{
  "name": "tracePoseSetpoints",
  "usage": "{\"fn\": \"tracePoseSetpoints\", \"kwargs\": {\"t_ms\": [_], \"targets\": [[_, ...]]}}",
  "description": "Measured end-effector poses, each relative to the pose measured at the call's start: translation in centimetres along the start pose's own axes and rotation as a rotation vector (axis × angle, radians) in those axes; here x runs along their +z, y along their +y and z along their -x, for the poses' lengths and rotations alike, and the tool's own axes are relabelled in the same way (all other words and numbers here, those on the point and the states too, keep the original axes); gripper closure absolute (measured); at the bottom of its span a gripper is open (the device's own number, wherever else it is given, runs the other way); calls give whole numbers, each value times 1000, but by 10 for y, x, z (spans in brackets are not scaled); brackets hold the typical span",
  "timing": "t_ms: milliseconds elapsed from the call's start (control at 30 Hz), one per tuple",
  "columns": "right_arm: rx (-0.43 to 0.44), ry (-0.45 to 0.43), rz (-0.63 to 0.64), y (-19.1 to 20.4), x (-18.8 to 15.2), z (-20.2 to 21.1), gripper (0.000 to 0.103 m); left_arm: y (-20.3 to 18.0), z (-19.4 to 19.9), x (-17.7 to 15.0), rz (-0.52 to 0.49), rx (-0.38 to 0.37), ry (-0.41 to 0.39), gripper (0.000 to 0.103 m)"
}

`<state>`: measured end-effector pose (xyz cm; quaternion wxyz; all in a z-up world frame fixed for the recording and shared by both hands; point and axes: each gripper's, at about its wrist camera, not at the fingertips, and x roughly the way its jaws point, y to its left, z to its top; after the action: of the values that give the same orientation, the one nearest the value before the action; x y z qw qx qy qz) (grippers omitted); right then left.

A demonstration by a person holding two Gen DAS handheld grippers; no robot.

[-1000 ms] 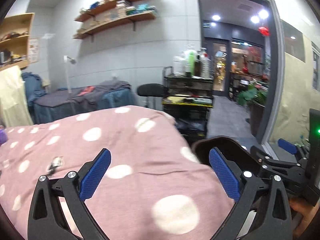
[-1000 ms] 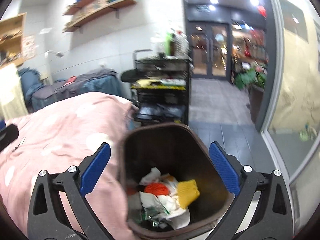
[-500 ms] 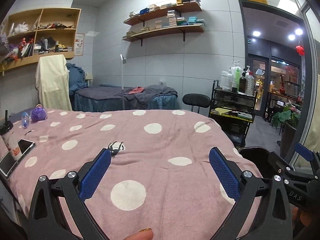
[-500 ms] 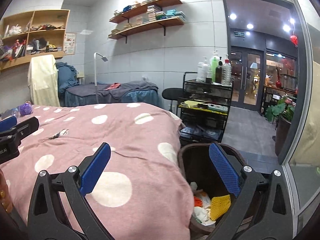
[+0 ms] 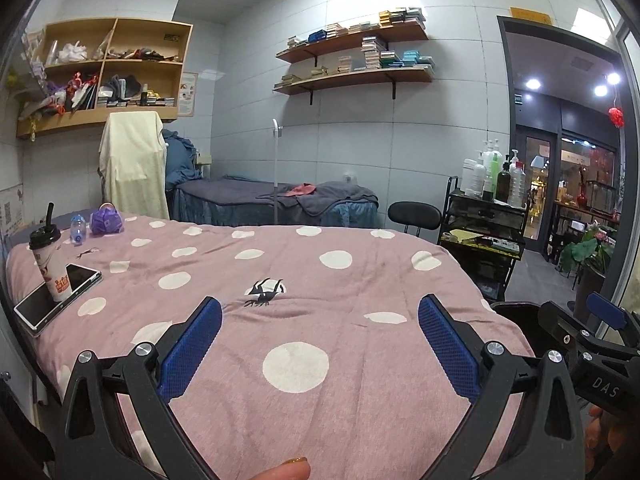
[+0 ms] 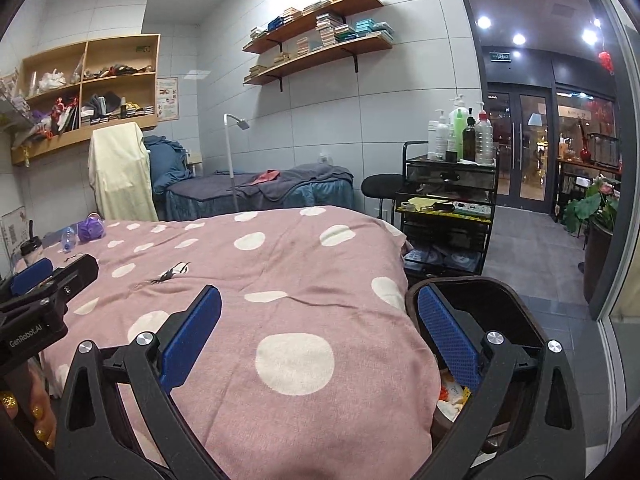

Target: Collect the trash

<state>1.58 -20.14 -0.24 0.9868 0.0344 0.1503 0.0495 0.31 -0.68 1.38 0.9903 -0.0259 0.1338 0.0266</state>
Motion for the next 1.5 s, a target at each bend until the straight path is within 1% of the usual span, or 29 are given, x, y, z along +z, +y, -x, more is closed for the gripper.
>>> {"fn": "tracePoseSetpoints", "kwargs": {"t_ms": [500, 1500], "targets": [[24, 3, -28, -4, 1, 3, 6, 4, 3, -2, -4, 7, -20, 6], [25, 9, -9, 0, 0, 4, 6, 4, 1, -1, -1, 2, -14, 6]]}}
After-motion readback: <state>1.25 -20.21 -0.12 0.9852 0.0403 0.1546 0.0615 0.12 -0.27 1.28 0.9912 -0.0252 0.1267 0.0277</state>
